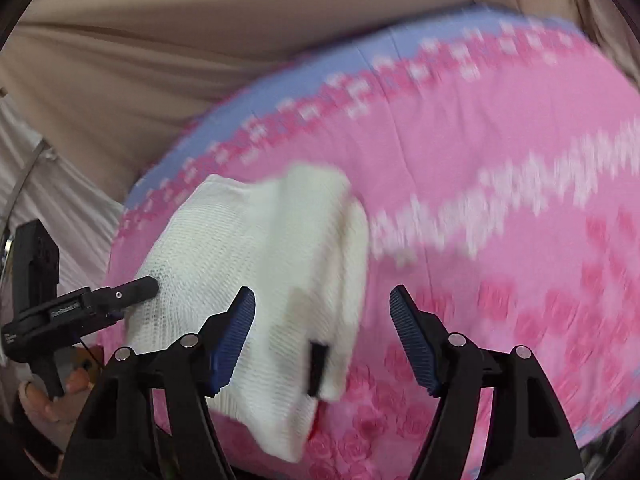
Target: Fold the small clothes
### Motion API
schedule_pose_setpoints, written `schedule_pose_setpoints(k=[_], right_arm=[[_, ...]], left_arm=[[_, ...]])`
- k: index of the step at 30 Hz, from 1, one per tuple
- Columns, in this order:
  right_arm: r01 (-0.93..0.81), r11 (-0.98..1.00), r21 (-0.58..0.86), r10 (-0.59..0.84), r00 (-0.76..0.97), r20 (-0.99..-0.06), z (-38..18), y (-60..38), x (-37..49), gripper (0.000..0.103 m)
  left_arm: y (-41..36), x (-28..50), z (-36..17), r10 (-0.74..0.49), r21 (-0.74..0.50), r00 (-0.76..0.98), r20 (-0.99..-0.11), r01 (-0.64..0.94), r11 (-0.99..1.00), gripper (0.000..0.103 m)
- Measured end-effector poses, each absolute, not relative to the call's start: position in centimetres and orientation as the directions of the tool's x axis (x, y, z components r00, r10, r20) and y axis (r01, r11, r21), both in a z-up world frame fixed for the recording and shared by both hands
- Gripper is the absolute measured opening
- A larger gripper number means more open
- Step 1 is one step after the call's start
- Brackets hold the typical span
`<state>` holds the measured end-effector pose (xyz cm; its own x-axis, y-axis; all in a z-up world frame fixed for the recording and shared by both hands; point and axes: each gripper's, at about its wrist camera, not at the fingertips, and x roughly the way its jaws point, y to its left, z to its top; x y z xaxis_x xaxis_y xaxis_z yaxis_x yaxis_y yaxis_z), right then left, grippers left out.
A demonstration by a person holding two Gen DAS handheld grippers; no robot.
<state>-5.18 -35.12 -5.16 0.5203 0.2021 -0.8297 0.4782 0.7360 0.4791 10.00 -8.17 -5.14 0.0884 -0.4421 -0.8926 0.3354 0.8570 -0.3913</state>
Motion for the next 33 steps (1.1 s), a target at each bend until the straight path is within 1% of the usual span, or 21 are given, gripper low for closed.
schedule_pose_setpoints(k=[2,6,7,8,9,10,11,12,13,14,16,21,23,25,26,27,28,30,31,32,33], right_arm=[[0.508,0.665,0.547,0.285,0.504,-0.815,-7.9,-34.5,-5.3,0.069],[0.537,0.564,0.628,0.395,0.493,-0.775,-10.8,-33.1,-4.9,0.07],[0.543,0.531,0.651,0.415,0.504,-0.758,-11.2,-32.9,-4.7,0.072],[0.554,0.512,0.656,0.421,0.505,-0.754,-11.6,-32.9,-4.5,0.079],[0.566,0.498,0.657,0.425,0.502,-0.753,-12.3,-32.9,-4.2,0.082],[0.559,0.494,0.666,0.416,0.522,-0.745,-12.3,-32.8,-4.0,0.085],[0.558,0.509,0.656,0.404,0.518,-0.754,-12.3,-32.8,-3.4,0.08],[0.542,0.545,0.639,0.397,0.505,-0.766,-12.2,-32.5,-2.6,0.035],[0.524,0.562,0.64,0.411,0.495,-0.766,-12.1,-32.1,-2.0,0.026],[0.52,0.572,0.634,0.398,0.5,-0.769,-11.5,-31.9,-1.7,0.025],[0.467,0.619,0.631,0.373,0.532,-0.76,-8.7,-31.1,-1.0,0.022],[0.276,0.729,0.627,0.332,0.658,-0.676,0.8,-27.4,1.9,0.022],[0.215,0.745,0.631,0.346,0.684,-0.642,2.9,-25.9,3.1,0.022],[0.184,0.762,0.62,0.354,0.684,-0.638,3.3,-24.5,4.8,0.025],[0.177,0.783,0.596,0.352,0.664,-0.66,2.0,-23.6,5.4,0.032],[0.197,0.803,0.562,0.333,0.634,-0.698,0.2,-23.0,6.4,0.035],[0.234,0.824,0.517,0.304,0.587,-0.75,-2.1,-22.5,7.1,0.037],[0.348,0.837,0.423,0.232,0.474,-0.849,-5.9,-22.2,7.0,0.037],[0.386,0.817,0.429,0.238,0.452,-0.86,-6.6,-22.2,6.5,0.037],[0.399,0.789,0.467,0.261,0.47,-0.843,-6.6,-22.0,5.6,0.037],[0.401,0.782,0.478,0.25,0.501,-0.829,-5.5,-21.5,4.5,0.037]], left_arm=[[-6.2,10.7,-7.5,-0.446,-0.411,0.075,-0.892,0.277,0.869,0.049],[-3.0,11.9,-9.8,-0.521,-0.508,0.03,-0.853,0.181,0.842,0.064],[-3.1,11.9,-9.9,-0.529,-0.516,0.022,-0.848,0.192,0.835,0.071],[-3.4,12.0,-10.0,-0.529,-0.515,0.016,-0.848,0.207,0.832,0.077],[-3.7,12.0,-10.3,-0.518,-0.503,0.018,-0.855,0.212,0.838,0.088],[-4.0,12.0,-10.8,-0.509,-0.494,0.016,-0.861,0.214,0.842,0.09],[-4.3,12.1,-11.6,-0.513,-0.501,0.0,-0.859,0.21,0.839,0.09],[-4.3,12.2,-12.1,-0.527,-0.519,-0.008,-0.85,0.192,0.833,0.089],[-4.3,12.2,-11.8,-0.552,-0.542,0.0,-0.834,0.195,0.818,0.056],[-4.7,12.3,-11.1,-0.596,-0.59,-0.041,-0.802,0.211,0.779,0.051],[-4.5,12.2,-8.9,-0.603,-0.587,-0.013,-0.798,0.244,0.772,0.042],[-0.5,12.3,-0.1,-0.672,-0.607,0.115,-0.732,0.337,0.72,0.04],[2.2,12.9,2.7,-0.679,-0.604,0.174,-0.713,0.339,0.721,0.04],[5.0,13.6,4.1,-0.657,-0.585,0.243,-0.714,0.309,0.75,0.05],[6.2,14.0,4.1,-0.621,-0.551,0.284,-0.73,0.294,0.781,0.058],[7.4,14.3,3.4,-0.549,-0.476,0.335,-0.766,0.279,0.834,0.085],[8.3,14.6,2.1,-0.485,-0.409,0.357,-0.798,0.27,0.872,0.095],[9.8,15.1,-2.3,-0.38,-0.319,0.309,-0.872,0.231,0.919,0.093],[10.7,15.1,-4.1,-0.352,-0.308,0.267,-0.897,0.194,0.931,0.084],[12.0,14.9,-5.4,-0.356,-0.328,0.219,-0.908,0.153,0.932,0.081],[13.3,14.4,-6.4,-0.414,-0.4,0.177,-0.893,0.113,0.91,0.081]])
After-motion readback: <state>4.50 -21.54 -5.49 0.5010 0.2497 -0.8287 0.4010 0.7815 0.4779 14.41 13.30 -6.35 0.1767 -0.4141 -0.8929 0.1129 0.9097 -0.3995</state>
